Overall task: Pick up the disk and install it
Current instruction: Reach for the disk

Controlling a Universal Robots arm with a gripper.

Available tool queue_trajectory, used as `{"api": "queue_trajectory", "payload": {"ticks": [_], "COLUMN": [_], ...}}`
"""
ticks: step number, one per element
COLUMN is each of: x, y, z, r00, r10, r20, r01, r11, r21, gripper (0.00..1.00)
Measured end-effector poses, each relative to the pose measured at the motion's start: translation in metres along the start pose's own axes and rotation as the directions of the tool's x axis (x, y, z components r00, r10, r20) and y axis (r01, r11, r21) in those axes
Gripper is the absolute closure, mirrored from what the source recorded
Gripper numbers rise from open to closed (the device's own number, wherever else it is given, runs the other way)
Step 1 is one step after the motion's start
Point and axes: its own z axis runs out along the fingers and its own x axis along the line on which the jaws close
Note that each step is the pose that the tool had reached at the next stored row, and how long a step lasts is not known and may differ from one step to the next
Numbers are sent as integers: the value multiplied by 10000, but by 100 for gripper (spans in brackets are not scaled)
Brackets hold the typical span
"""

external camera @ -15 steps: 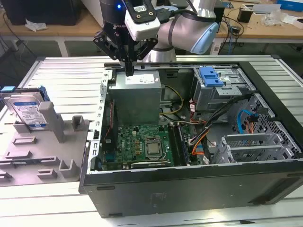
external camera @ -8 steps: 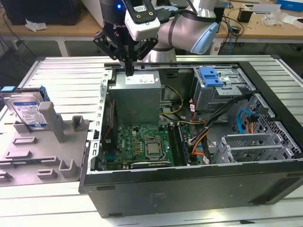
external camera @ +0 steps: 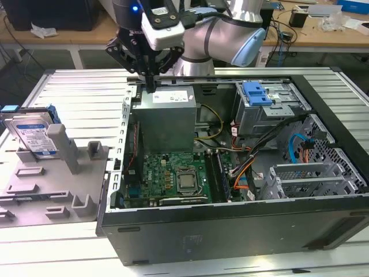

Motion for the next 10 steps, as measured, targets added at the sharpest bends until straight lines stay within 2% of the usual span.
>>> {"api": "queue_trajectory", "payload": {"ticks": [1, 10], "x": [70, 409], "y": [26, 159], "z": [1, 4], "r00": [10000, 10000], "r10": [3, 3], "r20": [1, 0], "r01": [-3, -3], "r11": [10000, 10000], "r21": [0, 0], "gripper": [89, 89]}}
